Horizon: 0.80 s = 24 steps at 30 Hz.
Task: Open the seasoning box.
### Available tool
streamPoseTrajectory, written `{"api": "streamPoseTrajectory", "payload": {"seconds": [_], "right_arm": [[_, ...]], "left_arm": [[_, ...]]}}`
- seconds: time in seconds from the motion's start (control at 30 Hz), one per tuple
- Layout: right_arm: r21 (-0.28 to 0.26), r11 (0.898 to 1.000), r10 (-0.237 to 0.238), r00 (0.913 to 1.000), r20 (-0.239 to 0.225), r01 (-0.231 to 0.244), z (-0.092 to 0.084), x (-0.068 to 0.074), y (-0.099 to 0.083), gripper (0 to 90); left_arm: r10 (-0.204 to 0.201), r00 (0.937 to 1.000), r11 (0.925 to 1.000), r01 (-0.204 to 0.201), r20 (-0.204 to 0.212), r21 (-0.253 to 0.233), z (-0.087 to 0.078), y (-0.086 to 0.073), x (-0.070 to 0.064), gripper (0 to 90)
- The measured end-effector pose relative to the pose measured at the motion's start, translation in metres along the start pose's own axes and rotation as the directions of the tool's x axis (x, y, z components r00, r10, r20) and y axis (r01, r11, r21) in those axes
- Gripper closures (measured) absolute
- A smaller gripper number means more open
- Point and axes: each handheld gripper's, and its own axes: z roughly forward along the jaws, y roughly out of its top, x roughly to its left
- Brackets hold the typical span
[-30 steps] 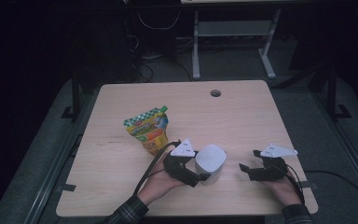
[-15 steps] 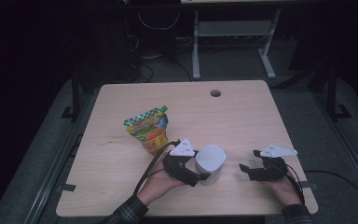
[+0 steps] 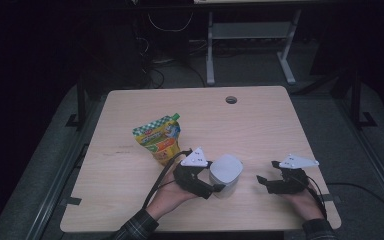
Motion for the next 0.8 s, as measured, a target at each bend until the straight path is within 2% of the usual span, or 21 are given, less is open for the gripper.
{"api": "streamPoseTrajectory", "payload": {"seconds": [0.8], "right_arm": [[0.002,1.000,0.002,1.0000,-0.002,-0.002,0.000,0.000,0.000,17.7]], "left_arm": [[-0.011,0.9999,0.9998,0.011,0.001,-0.019,-0.013,0.004,0.001,31.0]]}}
